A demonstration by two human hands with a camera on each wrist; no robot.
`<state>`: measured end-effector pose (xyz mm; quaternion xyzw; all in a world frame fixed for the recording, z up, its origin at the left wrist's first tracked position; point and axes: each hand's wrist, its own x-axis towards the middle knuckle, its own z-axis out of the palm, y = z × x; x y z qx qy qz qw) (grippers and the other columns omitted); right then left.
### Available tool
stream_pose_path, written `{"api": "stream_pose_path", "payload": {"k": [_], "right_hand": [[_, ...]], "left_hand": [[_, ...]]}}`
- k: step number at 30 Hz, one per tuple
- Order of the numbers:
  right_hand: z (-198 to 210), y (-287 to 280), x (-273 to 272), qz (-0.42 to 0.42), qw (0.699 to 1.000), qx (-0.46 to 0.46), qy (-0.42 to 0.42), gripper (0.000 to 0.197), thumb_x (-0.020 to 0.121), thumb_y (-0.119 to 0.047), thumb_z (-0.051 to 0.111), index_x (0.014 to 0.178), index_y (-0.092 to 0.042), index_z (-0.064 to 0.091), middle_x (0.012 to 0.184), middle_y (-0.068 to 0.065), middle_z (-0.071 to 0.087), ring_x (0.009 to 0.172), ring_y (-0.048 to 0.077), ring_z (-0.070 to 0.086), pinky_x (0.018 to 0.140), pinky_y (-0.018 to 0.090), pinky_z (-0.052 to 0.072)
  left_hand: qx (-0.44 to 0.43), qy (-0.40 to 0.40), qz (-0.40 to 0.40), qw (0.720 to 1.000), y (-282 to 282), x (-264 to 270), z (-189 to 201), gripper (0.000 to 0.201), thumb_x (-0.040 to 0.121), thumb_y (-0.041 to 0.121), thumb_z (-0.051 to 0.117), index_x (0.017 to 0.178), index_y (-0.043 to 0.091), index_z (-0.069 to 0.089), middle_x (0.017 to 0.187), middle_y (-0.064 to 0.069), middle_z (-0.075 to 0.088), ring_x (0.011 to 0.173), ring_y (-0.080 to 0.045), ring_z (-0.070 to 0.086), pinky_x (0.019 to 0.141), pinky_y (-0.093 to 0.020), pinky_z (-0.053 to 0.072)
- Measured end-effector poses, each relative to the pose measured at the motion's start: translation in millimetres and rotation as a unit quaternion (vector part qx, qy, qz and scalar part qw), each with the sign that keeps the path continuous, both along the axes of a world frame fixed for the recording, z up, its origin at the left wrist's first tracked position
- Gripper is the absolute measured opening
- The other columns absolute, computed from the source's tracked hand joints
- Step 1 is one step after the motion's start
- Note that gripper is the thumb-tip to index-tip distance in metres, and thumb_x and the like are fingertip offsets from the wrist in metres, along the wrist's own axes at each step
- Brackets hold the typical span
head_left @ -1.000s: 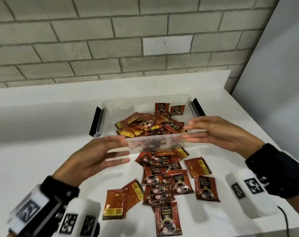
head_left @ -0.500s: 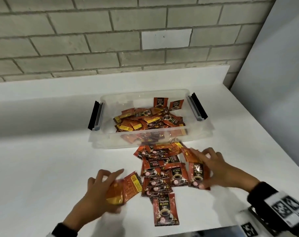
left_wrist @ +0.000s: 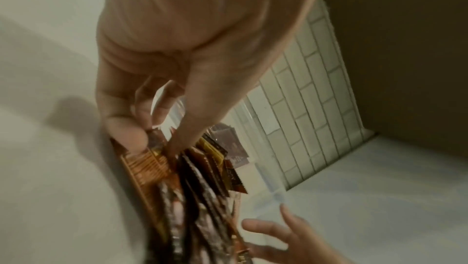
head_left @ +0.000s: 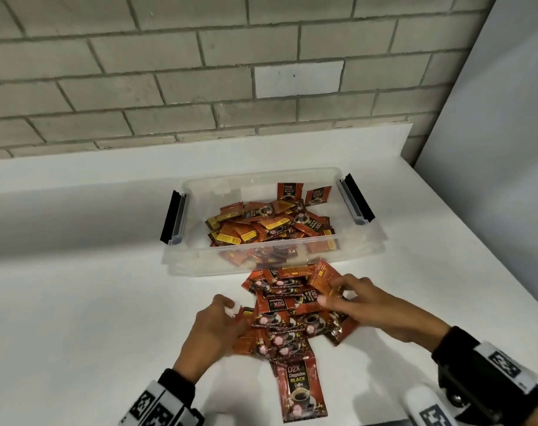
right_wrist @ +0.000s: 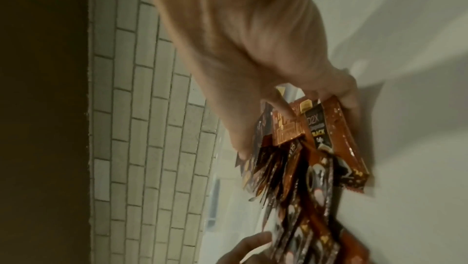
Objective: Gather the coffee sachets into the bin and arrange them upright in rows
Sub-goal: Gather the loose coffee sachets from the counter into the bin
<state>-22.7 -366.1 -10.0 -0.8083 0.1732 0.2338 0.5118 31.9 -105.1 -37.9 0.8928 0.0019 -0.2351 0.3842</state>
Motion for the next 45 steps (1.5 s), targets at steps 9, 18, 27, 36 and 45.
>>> {"api": "stream_pose_path", "payload": {"k": [9, 18, 27, 36, 45], "right_hand": [[-14.3, 28.5, 19.5, -0.099, 0.987, 0.129, -0.015, 0.064, 0.078, -0.03, 0.078, 0.124, -0.028, 0.034, 0.123, 0.005, 0.038, 0.107, 0.02, 0.053, 0.069, 0.04, 0.06], [-18.7, 37.8, 19.0, -0.077, 0.989, 0.102, -0.077, 0.037, 0.078, -0.014, 0.078, 0.108, -0.018, 0.058, 0.108, 0.003, 0.058, 0.096, 0.016, 0.061, 0.071, 0.021, 0.055], [6.9, 12.8, 18.0, -0.161, 0.967, 0.192, -0.04, 0.034, 0.083, 0.005, 0.067, 0.114, -0.007, 0.061, 0.097, 0.014, 0.058, 0.077, 0.02, 0.064, 0.067, 0.03, 0.057], [62.7, -8.6, 25.2, -0.166, 0.937, 0.303, -0.039, 0.048, 0.067, -0.001, 0.07, 0.115, -0.003, 0.063, 0.11, 0.019, 0.069, 0.09, 0.026, 0.071, 0.069, 0.03, 0.061], [88.4, 12.8, 102.7, -0.213, 0.919, 0.319, -0.087, 0.039, 0.083, 0.007, 0.06, 0.122, 0.003, 0.054, 0.114, 0.023, 0.061, 0.092, 0.025, 0.065, 0.069, 0.029, 0.061]], "left_hand": [[-0.254, 0.192, 0.095, 0.943, -31.6, 6.7, 21.3, 0.035, 0.087, 0.045, 0.063, 0.112, 0.023, 0.051, 0.11, -0.009, 0.065, 0.089, -0.025, 0.071, 0.068, -0.038, 0.06], [-0.334, 0.197, 0.161, 0.908, -36.4, 11.2, 13.6, 0.047, 0.079, -0.014, 0.066, 0.114, 0.014, 0.05, 0.106, -0.024, 0.063, 0.083, -0.031, 0.069, 0.056, -0.036, 0.059], [-0.392, 0.236, 0.194, 0.868, -4.2, 20.4, 31.3, 0.052, 0.072, -0.016, 0.07, 0.117, 0.01, 0.06, 0.103, -0.025, 0.065, 0.088, -0.035, 0.069, 0.055, -0.034, 0.06], [-0.466, 0.198, 0.172, 0.845, 13.2, 26.6, 83.2, 0.063, 0.059, -0.008, 0.071, 0.117, 0.013, 0.063, 0.112, -0.027, 0.063, 0.092, -0.035, 0.069, 0.053, -0.029, 0.058], [-0.497, 0.129, 0.216, 0.83, -31.3, 113.3, 99.0, 0.052, 0.086, -0.014, 0.056, 0.135, -0.003, 0.042, 0.106, -0.018, 0.062, 0.08, -0.025, 0.071, 0.055, -0.027, 0.059]]}}
